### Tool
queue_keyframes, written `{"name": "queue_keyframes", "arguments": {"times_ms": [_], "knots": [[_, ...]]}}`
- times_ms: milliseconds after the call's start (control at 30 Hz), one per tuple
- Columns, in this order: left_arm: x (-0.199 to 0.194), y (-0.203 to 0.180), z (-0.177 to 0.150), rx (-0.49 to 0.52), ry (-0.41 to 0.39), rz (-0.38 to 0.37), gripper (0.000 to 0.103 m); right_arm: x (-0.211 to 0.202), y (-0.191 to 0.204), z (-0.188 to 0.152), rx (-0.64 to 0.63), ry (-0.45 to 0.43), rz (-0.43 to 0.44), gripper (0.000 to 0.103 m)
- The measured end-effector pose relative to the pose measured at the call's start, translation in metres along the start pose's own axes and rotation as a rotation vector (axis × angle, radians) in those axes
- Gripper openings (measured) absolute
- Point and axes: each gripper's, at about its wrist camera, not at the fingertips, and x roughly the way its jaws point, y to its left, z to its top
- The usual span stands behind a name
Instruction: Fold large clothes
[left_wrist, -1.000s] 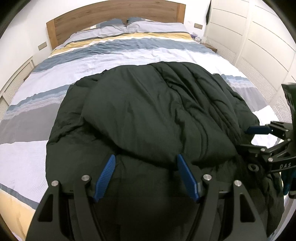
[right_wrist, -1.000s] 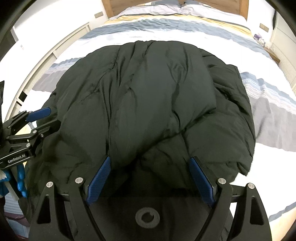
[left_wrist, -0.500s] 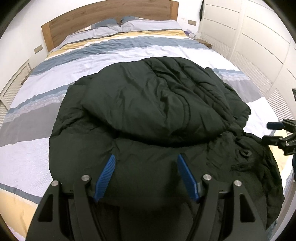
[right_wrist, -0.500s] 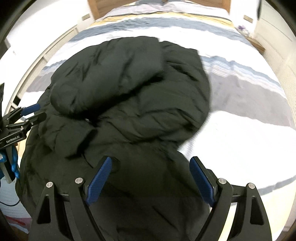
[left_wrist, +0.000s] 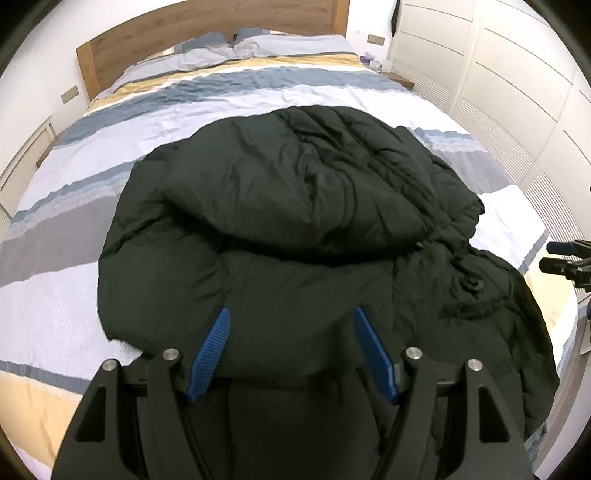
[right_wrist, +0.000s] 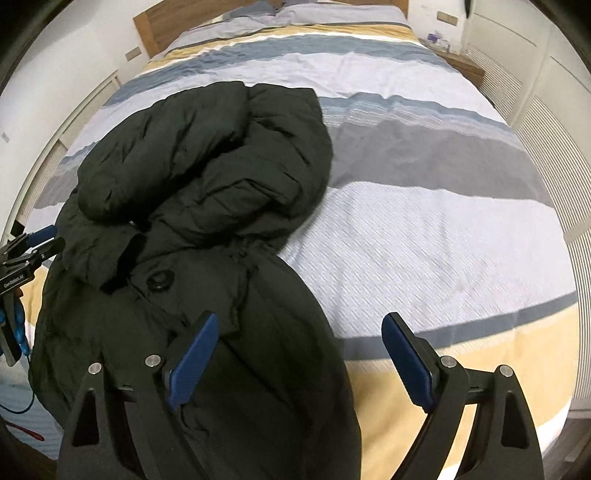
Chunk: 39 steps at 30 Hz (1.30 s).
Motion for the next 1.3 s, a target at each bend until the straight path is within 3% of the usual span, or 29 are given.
{"name": "queue_keyframes", "arguments": {"times_ms": [333,500,733,967,1067,1300], "knots": [[-0.021,0.044,-0.034,-0.070,0.073,0.043,0.075,-0.018,-0.025,-0.024,0.055,0.024,0.020,0.091],[-0.034,0.087,-0.064,-0.162,0.116,0.083,0.075,-0.022,-0.040,-0.050,0.087,0.076,0.026,0.091],[-0.051,0.144,-0.113,-0.318,0.174,0.067,0.076,-0.014,-0.062,-0.093,0.187,0.178,0.105,0.092],[-0.065,0.189,-0.162,-0.444,0.202,0.113,0.076,0.001,-0.061,-0.115,0.223,0.228,0.105,0.092],[-0.065,0.201,-0.184,-0.506,0.224,0.075,0.076,0.005,-0.057,-0.117,0.221,0.243,0.113,0.092],[-0.041,0.202,-0.220,-0.596,0.314,-0.095,0.076,0.021,-0.049,-0.125,0.227,0.291,0.163,0.092]]}}
